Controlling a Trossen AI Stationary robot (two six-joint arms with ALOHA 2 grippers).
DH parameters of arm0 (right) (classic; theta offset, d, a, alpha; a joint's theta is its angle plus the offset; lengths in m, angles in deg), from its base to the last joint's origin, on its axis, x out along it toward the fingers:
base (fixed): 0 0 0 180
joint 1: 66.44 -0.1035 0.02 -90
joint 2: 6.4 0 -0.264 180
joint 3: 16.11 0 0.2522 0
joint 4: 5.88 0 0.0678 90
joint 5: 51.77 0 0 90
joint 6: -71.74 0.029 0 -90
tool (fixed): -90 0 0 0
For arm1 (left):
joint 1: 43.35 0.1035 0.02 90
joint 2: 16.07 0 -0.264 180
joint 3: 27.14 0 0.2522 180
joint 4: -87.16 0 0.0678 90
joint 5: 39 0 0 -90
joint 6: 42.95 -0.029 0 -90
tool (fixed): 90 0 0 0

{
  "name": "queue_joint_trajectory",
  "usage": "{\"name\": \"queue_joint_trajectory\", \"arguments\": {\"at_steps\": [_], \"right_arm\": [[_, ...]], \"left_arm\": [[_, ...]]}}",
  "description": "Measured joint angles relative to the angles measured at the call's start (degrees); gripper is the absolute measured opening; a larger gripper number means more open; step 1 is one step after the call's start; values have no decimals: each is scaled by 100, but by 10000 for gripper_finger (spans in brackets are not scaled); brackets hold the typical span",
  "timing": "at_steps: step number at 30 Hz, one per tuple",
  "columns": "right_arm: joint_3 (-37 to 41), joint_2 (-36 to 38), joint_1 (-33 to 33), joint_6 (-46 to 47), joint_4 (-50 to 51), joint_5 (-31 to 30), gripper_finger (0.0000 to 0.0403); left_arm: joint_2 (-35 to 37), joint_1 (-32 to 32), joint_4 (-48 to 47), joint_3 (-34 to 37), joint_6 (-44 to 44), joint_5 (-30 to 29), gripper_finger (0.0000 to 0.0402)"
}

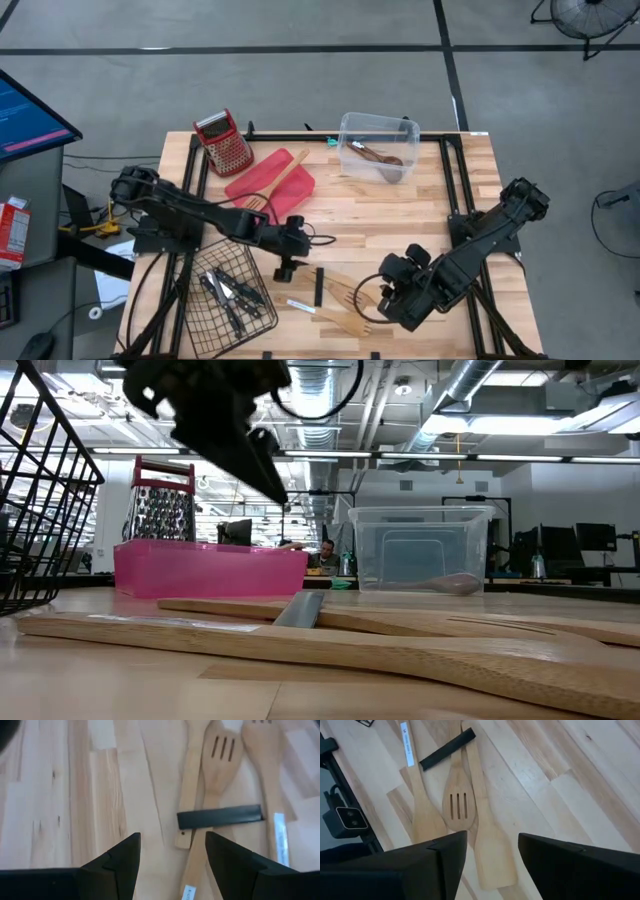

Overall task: Pick & Place Kitchen Items
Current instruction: Put the wooden slotted serving spoon into the transparent bin

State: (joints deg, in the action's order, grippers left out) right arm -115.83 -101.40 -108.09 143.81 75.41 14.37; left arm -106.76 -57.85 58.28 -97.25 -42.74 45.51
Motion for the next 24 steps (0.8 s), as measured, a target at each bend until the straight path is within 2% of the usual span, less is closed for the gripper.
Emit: {"name": "queue_joint_trajectory", "arguments": {"at_steps": [7, 17, 24], "right_arm": [[0, 0, 4, 0, 126, -131, 189], [0, 0, 4, 0, 172, -153, 187], [0, 0, 4, 31, 172, -123, 183]], "left_arm": [[-87, 50, -460, -262, -34, 137, 205], [-847, 17, -496, -259, -428, 677, 205], [-1176, 18, -508, -259, -428, 755, 205]]}}
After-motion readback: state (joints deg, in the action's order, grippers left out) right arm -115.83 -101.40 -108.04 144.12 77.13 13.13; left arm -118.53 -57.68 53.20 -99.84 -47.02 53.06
